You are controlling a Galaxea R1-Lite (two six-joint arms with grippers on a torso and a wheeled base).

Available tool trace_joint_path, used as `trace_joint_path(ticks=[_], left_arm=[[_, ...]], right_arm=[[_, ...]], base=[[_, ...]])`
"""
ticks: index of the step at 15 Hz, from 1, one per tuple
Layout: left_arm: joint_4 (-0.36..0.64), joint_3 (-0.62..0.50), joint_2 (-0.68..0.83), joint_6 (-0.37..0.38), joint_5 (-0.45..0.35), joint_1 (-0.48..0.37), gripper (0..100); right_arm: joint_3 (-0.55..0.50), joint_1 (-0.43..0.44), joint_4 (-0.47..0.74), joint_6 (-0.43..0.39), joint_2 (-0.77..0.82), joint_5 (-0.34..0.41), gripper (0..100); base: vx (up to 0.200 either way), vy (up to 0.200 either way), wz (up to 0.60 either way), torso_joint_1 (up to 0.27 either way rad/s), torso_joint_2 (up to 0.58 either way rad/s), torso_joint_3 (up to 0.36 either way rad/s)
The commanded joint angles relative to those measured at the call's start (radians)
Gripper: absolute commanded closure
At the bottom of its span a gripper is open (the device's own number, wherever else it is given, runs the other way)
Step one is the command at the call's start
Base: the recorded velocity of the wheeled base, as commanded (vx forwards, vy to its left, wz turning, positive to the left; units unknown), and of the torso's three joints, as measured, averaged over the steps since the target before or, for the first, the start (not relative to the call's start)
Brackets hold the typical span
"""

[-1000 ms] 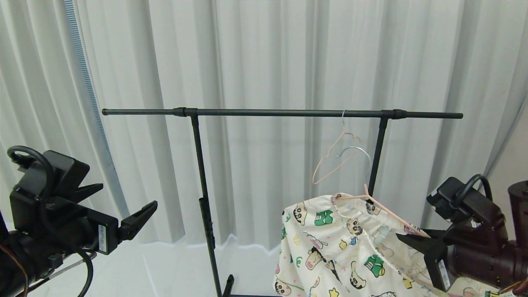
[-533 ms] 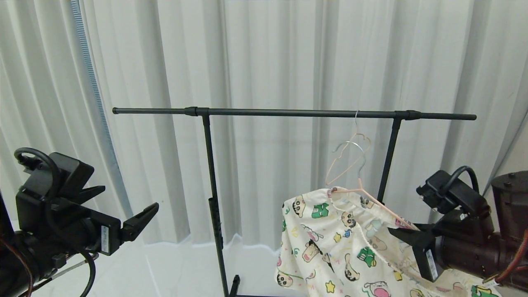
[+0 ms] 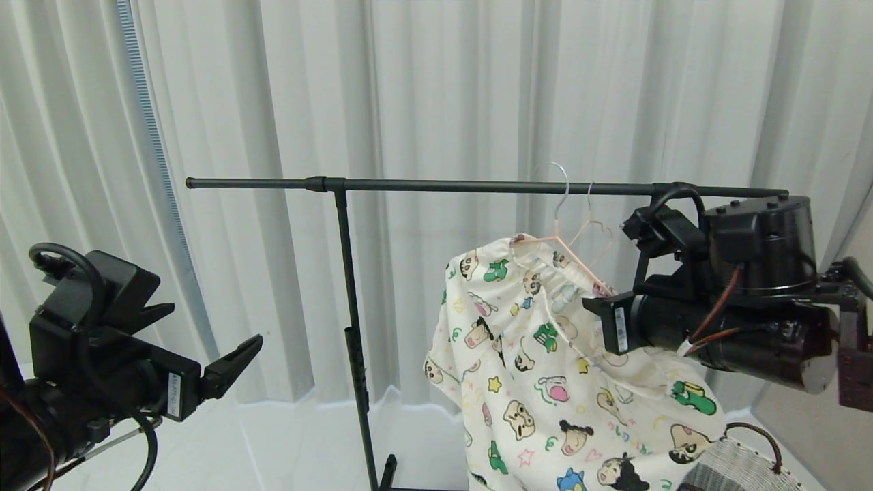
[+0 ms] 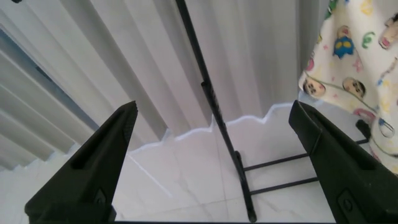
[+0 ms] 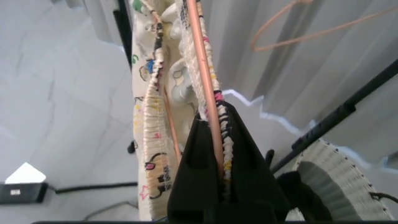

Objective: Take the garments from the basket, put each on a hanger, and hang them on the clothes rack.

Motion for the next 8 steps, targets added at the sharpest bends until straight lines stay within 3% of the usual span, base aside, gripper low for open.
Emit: trace_joint_path(ticks=[1, 8], left_arm=[[-0.001, -0.001, -0.002, 0.001, 0.0, 0.0, 0], [-0.001, -0.001, 0.0, 0.001, 0.0, 0.0, 0]], right_arm=[[-0.071, 0.0, 0.001, 0.007, 0.073, -0.004, 100], [-0.081, 0.008, 0.001, 0.007, 0.073, -0.006, 100]], base=[[0.2, 0.0, 0.0, 0.002, 0.0, 0.007], [0.2, 0.0, 0.0, 0.004, 0.0, 0.004]])
